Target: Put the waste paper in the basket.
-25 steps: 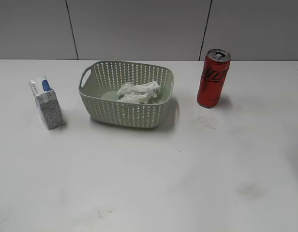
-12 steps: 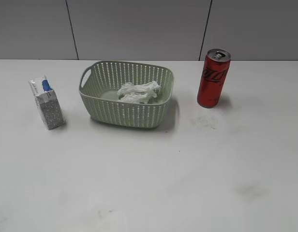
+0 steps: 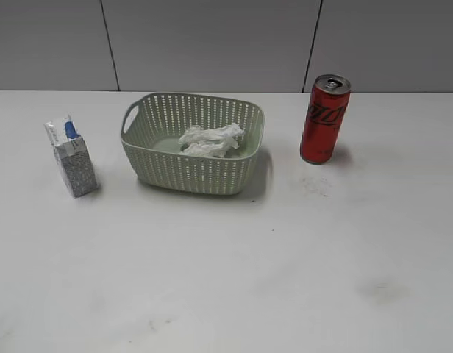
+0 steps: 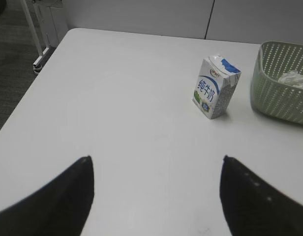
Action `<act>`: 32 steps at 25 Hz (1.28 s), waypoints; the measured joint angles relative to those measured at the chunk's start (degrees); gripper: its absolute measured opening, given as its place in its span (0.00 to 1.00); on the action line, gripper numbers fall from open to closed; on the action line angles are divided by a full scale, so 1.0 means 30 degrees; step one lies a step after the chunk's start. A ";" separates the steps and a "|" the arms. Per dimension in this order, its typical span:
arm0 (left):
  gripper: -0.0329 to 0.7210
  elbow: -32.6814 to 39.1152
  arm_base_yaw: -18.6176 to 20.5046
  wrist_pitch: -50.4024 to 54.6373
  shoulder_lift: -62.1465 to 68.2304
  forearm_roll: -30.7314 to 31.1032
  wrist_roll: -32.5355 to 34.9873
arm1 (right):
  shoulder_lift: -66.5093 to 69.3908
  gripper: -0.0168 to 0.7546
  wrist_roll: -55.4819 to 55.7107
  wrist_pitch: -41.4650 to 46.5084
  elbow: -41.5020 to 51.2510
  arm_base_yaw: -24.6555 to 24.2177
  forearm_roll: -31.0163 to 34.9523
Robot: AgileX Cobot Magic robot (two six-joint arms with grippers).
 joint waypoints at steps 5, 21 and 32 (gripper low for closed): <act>0.83 0.0000 0.0000 0.0017 0.0000 0.0000 -0.0018 | -0.2709 0.79 0.0000 0.0512 0.0388 0.0000 -0.0017; 0.83 0.0000 0.0000 0.0017 0.0000 0.0000 0.0007 | -0.9600 0.79 -0.0021 0.0623 0.0388 0.0000 -0.0017; 0.83 0.0000 0.0000 0.0017 0.0000 0.0000 -0.0015 | -0.9675 0.79 -0.0021 0.0623 0.0406 0.0000 -0.0017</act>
